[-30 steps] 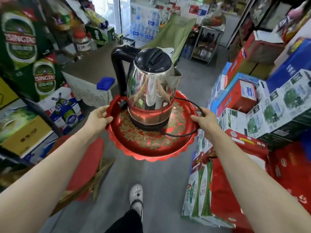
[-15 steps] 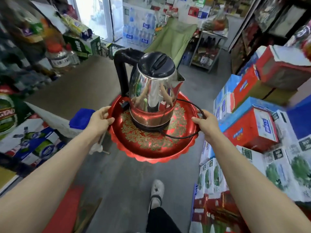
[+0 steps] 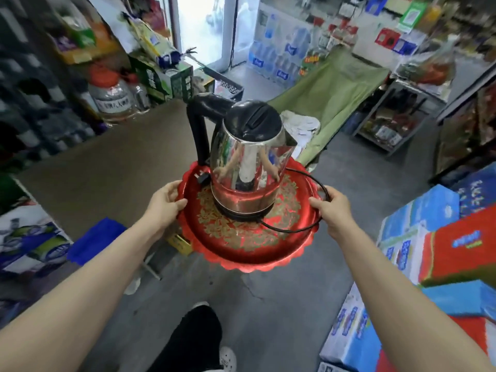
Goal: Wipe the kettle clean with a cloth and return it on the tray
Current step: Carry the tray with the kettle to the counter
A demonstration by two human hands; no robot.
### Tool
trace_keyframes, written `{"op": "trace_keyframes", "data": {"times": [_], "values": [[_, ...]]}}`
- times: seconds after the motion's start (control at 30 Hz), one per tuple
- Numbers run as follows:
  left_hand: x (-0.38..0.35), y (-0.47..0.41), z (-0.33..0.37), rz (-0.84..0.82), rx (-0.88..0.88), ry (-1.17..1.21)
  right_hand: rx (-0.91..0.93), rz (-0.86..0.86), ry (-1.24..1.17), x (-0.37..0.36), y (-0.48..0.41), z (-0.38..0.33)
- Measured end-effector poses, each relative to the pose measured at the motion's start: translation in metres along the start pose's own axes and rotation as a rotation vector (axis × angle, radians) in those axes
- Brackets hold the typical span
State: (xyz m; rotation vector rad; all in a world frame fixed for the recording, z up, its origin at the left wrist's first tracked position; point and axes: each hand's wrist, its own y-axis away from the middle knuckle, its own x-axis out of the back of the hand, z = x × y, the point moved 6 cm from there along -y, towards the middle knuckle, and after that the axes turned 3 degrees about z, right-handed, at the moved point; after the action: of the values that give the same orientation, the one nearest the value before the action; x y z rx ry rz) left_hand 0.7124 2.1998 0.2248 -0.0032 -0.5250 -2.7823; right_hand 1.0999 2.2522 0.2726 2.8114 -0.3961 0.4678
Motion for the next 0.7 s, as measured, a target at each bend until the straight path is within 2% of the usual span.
{"op": "trace_keyframes", "data": {"times": [0.13,0.37,0.53,0.7], "values": [[-0.008,-0.077,0.002,0.052,0.060,0.044,0.006,-0.055,0.023,-0.046,-0.084,-0.011],[0.001,-0.206,0.031,0.127,0.107,-0.016,0.001,-0.208,0.073,-0.144,-0.220,-0.052],[0.020,-0.274,0.037,0.287,0.159,-0.001,0.063,-0.292,0.177,-0.225,-0.300,-0.086],[0.038,-0.336,0.015,0.449,0.229,0.047,0.095,-0.444,0.255,-0.329,-0.381,-0.092]]}}
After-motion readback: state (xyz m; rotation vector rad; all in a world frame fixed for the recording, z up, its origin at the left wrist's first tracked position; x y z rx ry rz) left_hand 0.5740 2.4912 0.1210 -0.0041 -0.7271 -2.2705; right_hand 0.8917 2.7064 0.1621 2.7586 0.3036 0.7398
